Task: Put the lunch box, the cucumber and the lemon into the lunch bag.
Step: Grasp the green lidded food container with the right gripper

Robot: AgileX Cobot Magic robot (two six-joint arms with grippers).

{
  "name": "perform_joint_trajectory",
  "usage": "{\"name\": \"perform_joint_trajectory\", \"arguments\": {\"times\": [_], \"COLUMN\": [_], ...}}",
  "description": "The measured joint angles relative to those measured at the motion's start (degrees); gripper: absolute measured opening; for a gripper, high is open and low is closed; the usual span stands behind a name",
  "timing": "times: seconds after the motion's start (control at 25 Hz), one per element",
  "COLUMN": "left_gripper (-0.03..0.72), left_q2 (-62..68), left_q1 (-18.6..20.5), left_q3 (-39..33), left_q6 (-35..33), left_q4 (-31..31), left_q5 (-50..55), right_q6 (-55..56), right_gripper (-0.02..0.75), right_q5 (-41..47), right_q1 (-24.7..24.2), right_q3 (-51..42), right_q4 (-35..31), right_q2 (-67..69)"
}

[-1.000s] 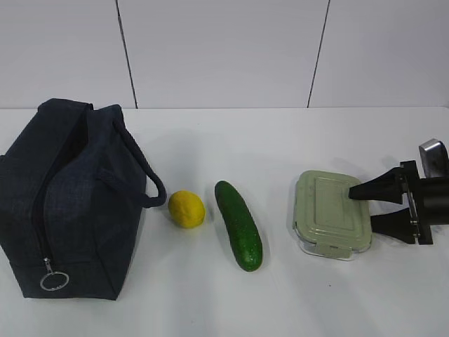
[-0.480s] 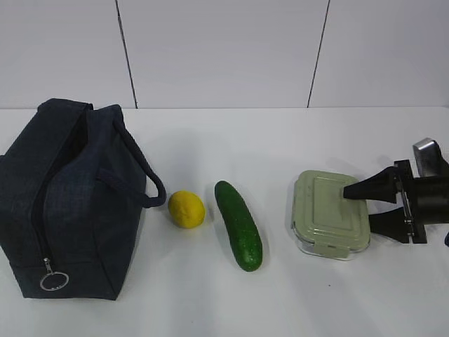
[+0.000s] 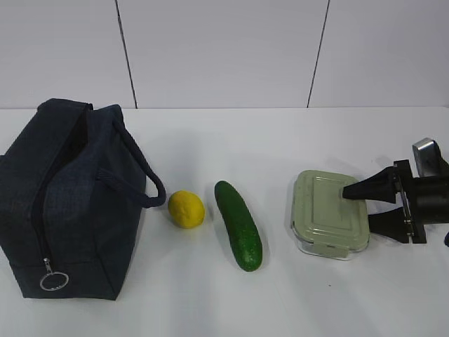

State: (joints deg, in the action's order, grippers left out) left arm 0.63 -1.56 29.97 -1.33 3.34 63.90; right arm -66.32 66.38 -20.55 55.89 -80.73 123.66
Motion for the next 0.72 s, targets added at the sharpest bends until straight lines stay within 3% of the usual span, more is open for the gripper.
{"name": "perform_joint_trajectory", "arguments": {"times": [0.72], "left_gripper": [0.239], "left_q2": [0.0], "left_q1": [0.0], "left_q3": [0.0], "left_q6": [0.0], "left_q4": [0.0], "left_q5": [0.0], "right_q6": [-1.5], "right_gripper": [0.587], "right_q5": [0.0], "right_q1": [0.0], "right_q3": [0.8], "right_q4": [3.3], "right_q2": [0.0]}}
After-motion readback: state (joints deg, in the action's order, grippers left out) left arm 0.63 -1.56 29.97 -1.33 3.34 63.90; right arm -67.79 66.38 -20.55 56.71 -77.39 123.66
